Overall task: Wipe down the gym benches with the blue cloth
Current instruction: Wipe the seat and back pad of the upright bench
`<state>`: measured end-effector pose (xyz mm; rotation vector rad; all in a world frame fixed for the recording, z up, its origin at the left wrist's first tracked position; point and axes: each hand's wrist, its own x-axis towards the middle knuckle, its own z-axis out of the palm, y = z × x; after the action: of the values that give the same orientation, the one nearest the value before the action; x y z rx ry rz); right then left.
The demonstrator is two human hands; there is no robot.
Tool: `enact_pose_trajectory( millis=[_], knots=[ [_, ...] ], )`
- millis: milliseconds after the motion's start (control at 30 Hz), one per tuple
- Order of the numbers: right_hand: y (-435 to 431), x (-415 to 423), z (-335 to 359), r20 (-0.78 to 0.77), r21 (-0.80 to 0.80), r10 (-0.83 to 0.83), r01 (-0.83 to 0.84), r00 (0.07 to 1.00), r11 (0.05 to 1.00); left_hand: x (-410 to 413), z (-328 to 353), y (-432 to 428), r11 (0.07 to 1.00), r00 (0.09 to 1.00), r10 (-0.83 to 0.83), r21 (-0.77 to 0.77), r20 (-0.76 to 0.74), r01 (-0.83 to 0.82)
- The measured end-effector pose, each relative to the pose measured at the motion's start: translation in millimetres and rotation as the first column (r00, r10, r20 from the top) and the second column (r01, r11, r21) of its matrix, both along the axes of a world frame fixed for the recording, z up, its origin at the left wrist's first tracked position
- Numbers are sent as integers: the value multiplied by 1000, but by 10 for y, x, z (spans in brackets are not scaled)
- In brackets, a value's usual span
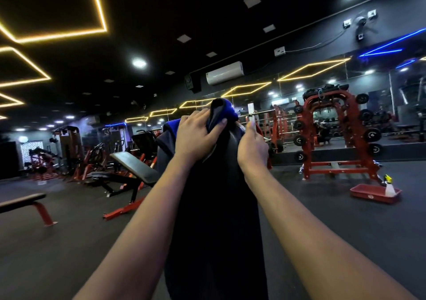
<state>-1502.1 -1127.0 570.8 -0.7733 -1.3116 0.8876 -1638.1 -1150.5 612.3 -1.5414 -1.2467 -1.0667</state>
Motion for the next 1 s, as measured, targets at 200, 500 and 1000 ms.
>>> enact_pose_trajectory(
  millis=[200,500,1000],
  knots=[
    [53,-108,-38,-14,79,-110,111,994,991,-554,151,-72,984,919,159,-135,360,-117],
    [58,-108,-41,-15,105,-146,147,989,984,-207,-69,-28,999,989,-5,32,147,1],
    [32,-85,-38,-23,110,-121,123,992,986,-294,-220,-76,999,967,4,46,255,-17]
  ],
)
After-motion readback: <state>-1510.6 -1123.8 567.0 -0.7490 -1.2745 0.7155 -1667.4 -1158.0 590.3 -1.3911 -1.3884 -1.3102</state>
